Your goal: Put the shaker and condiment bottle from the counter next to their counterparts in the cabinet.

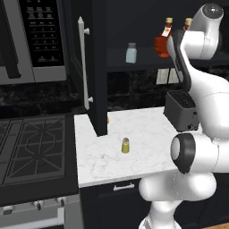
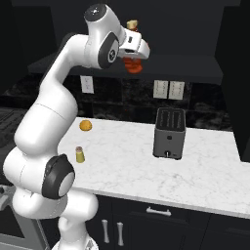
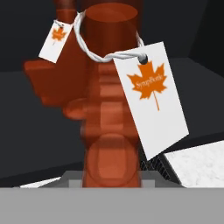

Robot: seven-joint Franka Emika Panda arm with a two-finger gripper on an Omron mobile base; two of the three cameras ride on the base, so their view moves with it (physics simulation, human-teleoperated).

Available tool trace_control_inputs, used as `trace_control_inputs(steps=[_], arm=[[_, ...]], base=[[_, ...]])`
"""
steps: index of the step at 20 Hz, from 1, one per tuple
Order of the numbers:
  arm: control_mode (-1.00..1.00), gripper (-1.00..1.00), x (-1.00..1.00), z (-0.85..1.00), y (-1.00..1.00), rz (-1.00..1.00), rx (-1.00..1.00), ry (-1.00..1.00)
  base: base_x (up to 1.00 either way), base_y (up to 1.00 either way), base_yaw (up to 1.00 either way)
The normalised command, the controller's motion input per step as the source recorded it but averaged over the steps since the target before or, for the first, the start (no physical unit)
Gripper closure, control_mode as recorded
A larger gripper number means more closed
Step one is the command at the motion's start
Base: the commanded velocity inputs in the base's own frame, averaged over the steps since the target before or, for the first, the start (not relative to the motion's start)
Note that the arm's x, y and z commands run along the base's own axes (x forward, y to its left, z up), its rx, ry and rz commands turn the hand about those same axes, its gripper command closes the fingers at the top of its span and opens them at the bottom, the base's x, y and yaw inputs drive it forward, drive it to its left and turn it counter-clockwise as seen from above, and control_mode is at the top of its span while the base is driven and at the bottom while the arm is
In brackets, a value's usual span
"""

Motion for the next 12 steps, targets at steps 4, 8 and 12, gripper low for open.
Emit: trace_control_inputs(steps=[4,8,12], arm=[[-1.00,1.00,0.11,-0.16,0.00,0.02,0.01,0.01],[-1.00,1.00,0.15,-0.18,-0.01,0.00,0.00,0.00],[-1.00,1.00,0.33,-0.19,-0.01,0.00,0.00,0.00]], base=[[0.00,0.00,0.00],[0.00,0.00,0.00],[0.00,0.00,0.00]])
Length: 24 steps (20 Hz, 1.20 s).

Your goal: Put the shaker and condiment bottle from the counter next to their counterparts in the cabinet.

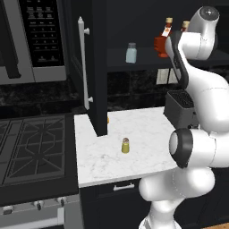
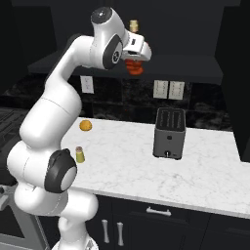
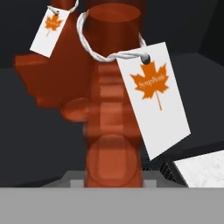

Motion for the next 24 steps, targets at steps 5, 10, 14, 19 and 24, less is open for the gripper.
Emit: trace_control_inputs(steps=[5,10,14,19,24], arm=[[-1.00,1.00,0.44,-0.16,-0.04,0.00,0.00,0.00],[-1.00,1.00,0.27,-0.16,-0.07,0.00,0.01,0.00],[-1.00,1.00,0.04,-0.23,-0.05,0.00,0.00,0.00],[-1.00,1.00,0.12,-0.34,0.00,0.00,0.00,0.00],[-1.00,1.00,0.25,-0.31,0.00,0.00,0.00,0.00]], base=[[0.00,0.00,0.00],[0.00,0.00,0.00],[0.00,0.00,0.00],[0.00,0.00,0.00],[0.00,0.00,0.00]])
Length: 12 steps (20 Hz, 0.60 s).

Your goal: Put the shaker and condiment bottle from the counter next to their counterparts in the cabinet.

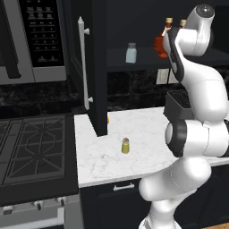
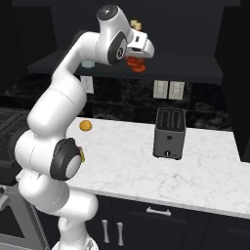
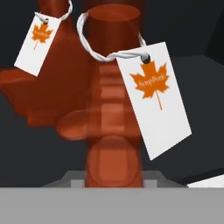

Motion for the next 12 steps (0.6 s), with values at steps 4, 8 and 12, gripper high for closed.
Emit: trace_control_inputs(steps=[4,8,12], arm=[[-1.00,1.00,0.35,-0.36,0.00,0.00,0.00,0.00],[-1.00,1.00,0.32,-0.38,0.00,0.00,0.00,0.00],[-1.00,-1.00,0.07,-0.39,-0.01,0.00,0.00,0.00]], base=[[0.00,0.00,0.00],[0.00,0.00,0.00],[0.00,0.00,0.00]])
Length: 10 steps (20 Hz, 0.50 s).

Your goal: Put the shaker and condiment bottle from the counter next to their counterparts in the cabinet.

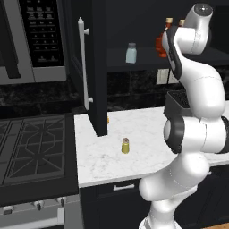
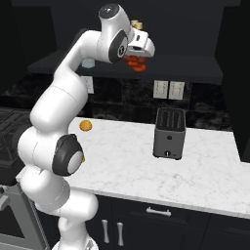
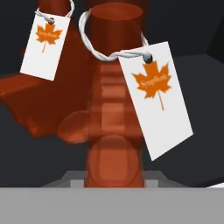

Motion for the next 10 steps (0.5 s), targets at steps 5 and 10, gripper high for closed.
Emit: trace_control_inputs(steps=[5,10], arm=[[-1.00,-1.00,-0.05,-0.38,0.00,0.00,0.00,0.00],[-1.00,-1.00,-0.43,-0.24,0.00,0.00,0.00,0.00]], base=[[0.00,0.00,0.00],[0.00,0.00,0.00]])
